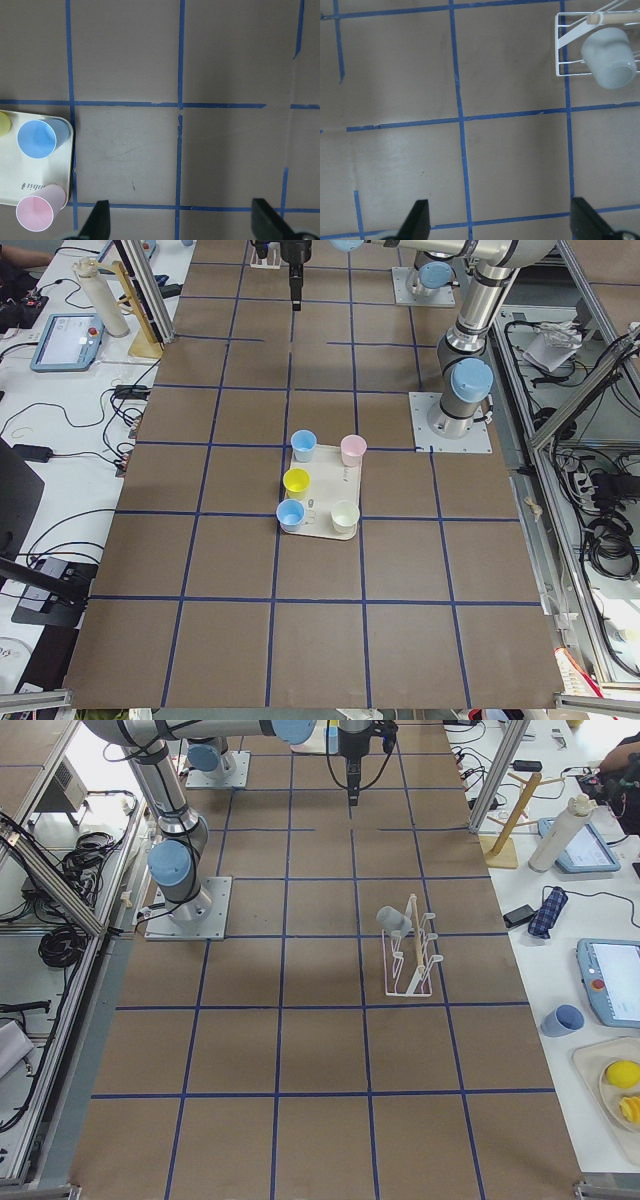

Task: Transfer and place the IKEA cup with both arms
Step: 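Lower the right gripper onto the white mug hanging on the rack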

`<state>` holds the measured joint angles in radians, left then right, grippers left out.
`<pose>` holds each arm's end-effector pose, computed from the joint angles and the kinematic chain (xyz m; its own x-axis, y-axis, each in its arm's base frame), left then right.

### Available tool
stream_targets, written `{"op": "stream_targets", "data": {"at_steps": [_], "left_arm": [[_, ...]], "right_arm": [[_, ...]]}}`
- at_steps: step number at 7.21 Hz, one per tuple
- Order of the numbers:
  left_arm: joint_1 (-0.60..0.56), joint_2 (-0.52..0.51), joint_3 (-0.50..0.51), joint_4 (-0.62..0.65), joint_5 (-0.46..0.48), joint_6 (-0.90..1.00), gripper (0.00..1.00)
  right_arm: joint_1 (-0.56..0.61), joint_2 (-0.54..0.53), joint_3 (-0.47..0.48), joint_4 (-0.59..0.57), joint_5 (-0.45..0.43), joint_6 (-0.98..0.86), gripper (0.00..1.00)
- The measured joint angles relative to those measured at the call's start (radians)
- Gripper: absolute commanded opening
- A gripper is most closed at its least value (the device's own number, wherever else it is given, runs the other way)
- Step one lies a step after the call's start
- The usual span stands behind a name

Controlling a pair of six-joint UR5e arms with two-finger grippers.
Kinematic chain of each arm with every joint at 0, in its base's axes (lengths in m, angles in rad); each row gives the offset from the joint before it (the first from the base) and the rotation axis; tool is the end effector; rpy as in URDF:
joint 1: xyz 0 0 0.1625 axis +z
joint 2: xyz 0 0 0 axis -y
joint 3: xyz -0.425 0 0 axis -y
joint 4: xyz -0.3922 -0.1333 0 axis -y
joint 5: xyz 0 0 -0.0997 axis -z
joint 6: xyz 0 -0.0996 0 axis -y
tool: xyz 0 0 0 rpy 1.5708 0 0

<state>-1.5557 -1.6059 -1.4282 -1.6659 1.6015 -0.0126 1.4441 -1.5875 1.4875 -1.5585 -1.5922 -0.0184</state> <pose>-0.1226 -0.5077 0.5310 -0.9991 -0.0281 -0.0305 -0.0277 0.9995 -0.0128 0.0681 -0.5038 0.5361 -0.9937 0.1100 0.0229 0.1076 0.9904 -0.0872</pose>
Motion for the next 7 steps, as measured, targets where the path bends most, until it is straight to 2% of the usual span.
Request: {"op": "stream_targets", "data": {"at_steps": [3, 4, 7], "left_arm": [[0.001, 0.001, 0.001, 0.0, -0.013, -0.003, 1.0], [0.001, 0.001, 0.001, 0.0, -0.028, -0.005, 1.0], [0.003, -0.002, 0.007, 0.001, -0.041, -0.004, 1.0]], "right_arm": [[-0.123, 0.01, 0.027, -0.008, -0.003, -0.021, 1.0], [-0.17, 0.03, 0.048, -0.028, -0.002, -0.082, 1.0], [-0.212, 0.122, 0.118, -0.187, -0.007, -0.228, 1.0]]}}
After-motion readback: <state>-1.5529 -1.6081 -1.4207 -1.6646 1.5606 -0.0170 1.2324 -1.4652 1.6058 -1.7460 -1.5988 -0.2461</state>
